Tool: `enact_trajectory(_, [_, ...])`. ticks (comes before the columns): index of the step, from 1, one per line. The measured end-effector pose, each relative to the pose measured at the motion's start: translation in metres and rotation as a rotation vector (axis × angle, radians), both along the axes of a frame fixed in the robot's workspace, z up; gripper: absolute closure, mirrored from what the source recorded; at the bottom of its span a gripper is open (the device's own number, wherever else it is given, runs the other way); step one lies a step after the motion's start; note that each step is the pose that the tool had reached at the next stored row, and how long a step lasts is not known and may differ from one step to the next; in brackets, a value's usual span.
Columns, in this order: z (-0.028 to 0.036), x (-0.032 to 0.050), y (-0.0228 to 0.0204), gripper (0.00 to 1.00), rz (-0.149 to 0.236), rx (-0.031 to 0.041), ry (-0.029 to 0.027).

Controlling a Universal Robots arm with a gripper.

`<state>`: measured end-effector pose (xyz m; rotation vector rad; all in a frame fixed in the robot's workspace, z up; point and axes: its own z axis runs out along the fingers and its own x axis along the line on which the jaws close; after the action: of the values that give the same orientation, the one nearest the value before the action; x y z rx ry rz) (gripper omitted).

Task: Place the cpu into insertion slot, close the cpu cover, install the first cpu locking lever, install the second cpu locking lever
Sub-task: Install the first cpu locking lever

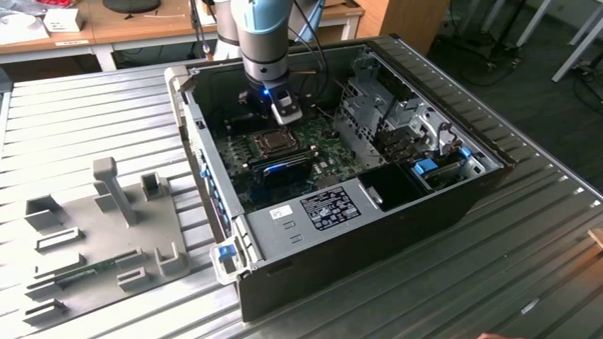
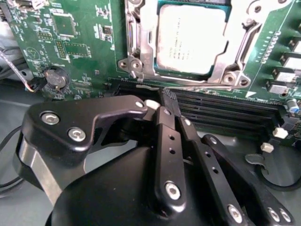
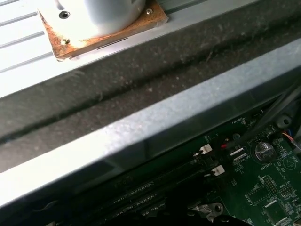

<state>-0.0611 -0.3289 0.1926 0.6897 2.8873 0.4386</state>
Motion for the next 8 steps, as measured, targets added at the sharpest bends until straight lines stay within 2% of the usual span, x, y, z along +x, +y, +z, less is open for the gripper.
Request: enact_trajectory(8, [-0.0027,0.0007,-0.0001,0.9,0.0,-0.0005,0.0001])
